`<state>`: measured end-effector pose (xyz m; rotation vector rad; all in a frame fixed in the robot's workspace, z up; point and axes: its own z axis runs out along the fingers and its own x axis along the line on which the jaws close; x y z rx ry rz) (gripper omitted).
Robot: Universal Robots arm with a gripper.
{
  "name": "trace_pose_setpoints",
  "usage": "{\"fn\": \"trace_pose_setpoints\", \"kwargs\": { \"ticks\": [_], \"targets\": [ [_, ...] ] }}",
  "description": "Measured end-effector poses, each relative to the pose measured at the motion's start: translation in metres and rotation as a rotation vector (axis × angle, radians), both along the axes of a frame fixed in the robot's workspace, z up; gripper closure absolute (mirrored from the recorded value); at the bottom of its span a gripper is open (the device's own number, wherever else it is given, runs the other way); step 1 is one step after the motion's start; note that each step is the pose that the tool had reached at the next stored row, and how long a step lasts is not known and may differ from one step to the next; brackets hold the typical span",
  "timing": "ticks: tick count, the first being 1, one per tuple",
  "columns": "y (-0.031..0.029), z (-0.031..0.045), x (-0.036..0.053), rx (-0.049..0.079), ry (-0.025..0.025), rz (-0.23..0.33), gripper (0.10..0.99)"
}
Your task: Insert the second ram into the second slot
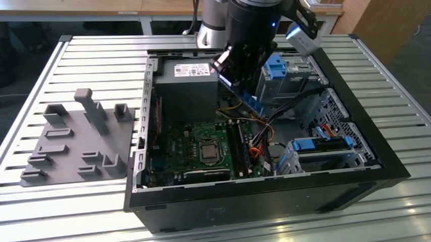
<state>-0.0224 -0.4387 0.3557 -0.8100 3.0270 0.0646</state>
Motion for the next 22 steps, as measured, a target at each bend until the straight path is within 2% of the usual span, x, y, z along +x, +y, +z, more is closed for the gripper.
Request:
{"fn": "trace_pose_setpoints", "kwargs": {
  "ticks": [22],
  "targets": [
    [0.0000,-0.0061,0.0000,0.000,0.0000,-0.400,0.949]
  ]
}}
